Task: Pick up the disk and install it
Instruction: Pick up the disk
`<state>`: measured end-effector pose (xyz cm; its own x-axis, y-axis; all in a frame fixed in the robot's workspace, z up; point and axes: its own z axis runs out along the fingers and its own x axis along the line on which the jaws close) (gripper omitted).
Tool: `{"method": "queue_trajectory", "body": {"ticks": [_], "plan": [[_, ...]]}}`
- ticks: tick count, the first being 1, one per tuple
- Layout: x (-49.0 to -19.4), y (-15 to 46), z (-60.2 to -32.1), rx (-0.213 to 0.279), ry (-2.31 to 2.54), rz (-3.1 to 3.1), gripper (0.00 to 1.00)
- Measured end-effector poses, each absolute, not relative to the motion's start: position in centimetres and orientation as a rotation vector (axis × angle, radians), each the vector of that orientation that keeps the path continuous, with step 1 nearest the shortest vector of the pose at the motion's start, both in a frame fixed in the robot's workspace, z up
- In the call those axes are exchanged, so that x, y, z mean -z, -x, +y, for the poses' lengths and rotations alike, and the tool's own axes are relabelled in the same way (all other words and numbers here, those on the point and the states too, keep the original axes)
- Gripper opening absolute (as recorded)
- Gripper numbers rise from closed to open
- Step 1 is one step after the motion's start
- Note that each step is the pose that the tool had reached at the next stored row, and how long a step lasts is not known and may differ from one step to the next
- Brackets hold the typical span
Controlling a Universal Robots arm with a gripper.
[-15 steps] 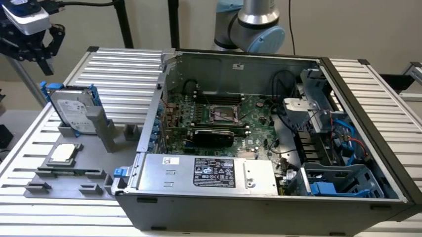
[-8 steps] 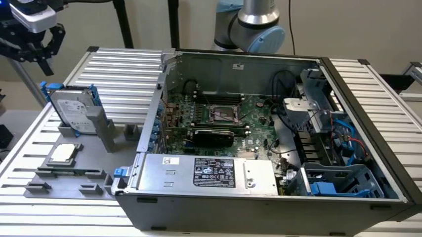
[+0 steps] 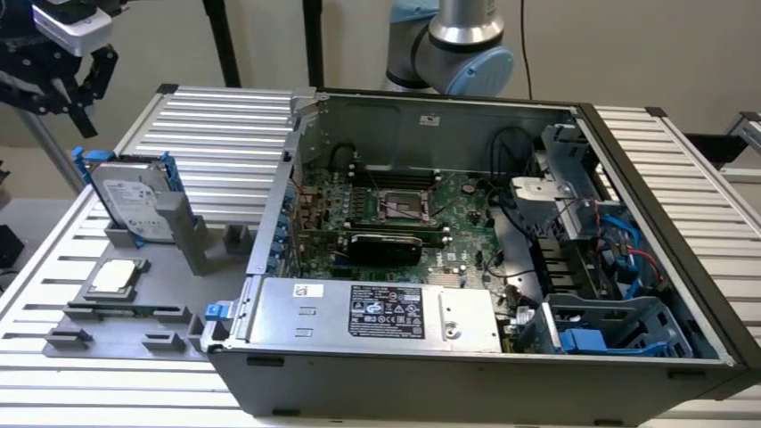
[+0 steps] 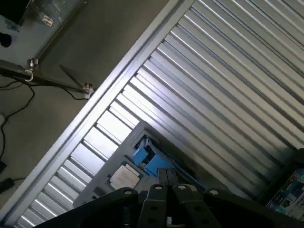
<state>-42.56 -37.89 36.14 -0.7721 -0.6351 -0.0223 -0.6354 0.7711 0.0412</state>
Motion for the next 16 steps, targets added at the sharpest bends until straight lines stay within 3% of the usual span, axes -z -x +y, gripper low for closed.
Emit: {"method": "queue_trajectory", "body": {"ticks": [16], "plan": [[-35.50, 42.56, -37.90, -0.074, 1.478, 2.771, 0.00]]}}
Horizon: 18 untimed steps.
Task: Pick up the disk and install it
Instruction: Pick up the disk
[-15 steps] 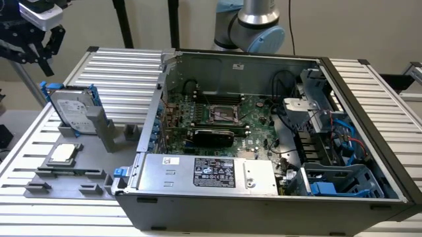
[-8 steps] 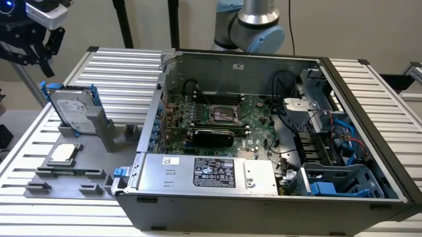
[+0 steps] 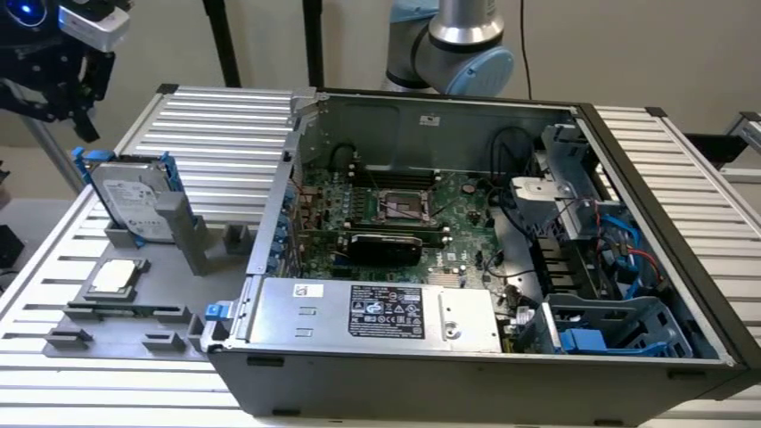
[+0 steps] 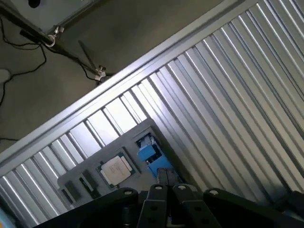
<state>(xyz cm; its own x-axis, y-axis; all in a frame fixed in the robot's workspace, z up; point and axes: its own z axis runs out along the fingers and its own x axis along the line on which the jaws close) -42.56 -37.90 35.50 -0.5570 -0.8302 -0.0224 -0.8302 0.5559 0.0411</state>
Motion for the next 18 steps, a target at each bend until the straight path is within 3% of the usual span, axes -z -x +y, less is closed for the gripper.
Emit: {"method": "queue_trajectory", "body": {"ticks": [18], "plan": [[-35.28, 42.38, -37.90, -0.072, 1.872, 2.529, 0.00]]}}
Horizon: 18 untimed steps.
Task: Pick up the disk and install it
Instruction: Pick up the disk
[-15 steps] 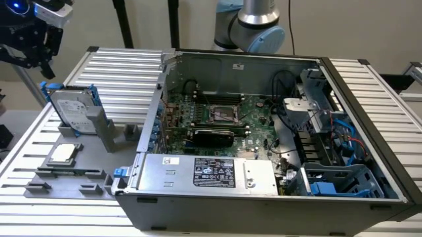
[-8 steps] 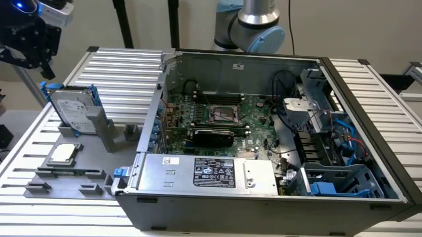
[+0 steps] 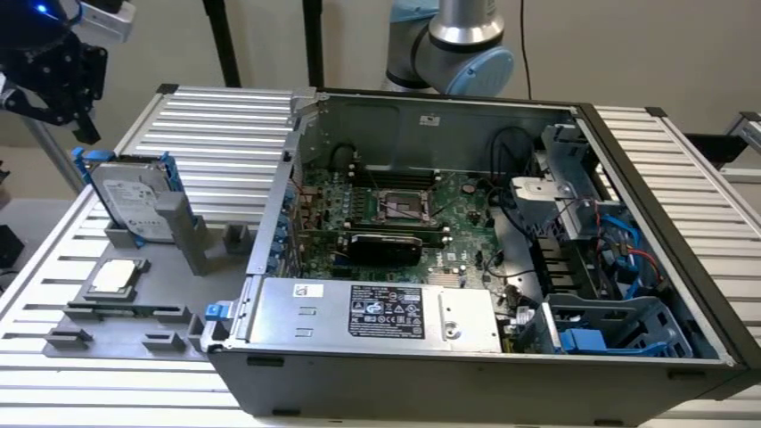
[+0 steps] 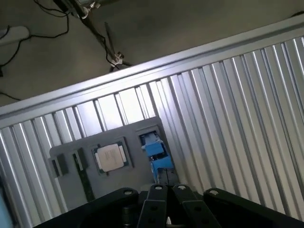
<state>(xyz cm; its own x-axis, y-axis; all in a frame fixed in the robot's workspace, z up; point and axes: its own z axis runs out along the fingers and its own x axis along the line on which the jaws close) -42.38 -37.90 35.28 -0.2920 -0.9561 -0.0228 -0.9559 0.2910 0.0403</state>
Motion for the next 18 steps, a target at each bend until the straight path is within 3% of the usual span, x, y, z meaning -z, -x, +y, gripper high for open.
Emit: {"method": "queue_trajectory", "body": {"ticks": [18], "plan": [[-34.85, 41.89, -37.93, 0.070, -2.150, -2.274, 0.00]]}}
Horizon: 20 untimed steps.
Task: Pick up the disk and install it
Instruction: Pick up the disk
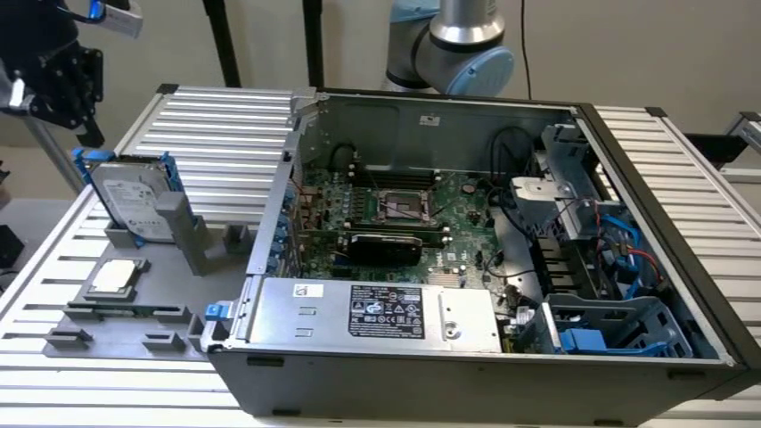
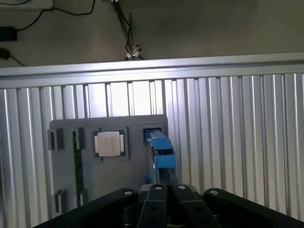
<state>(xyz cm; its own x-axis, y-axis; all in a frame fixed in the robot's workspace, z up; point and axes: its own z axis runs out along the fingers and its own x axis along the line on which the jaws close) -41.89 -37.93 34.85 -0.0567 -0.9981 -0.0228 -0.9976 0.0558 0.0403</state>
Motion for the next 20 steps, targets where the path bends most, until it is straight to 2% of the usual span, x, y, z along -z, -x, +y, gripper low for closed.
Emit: {"method": "queue_trajectory", "body": {"ticks": [2, 3, 20], "plan": [[-34.8, 41.9, -37.9, 0.070, -2.162, -2.262, 0.00], [-34.7, 41.9, -37.9, 0.070, -2.165, -2.260, 1.00], [-32.7, 41.9, -38.0, 0.069, -2.172, -2.254, 1.00]]}}
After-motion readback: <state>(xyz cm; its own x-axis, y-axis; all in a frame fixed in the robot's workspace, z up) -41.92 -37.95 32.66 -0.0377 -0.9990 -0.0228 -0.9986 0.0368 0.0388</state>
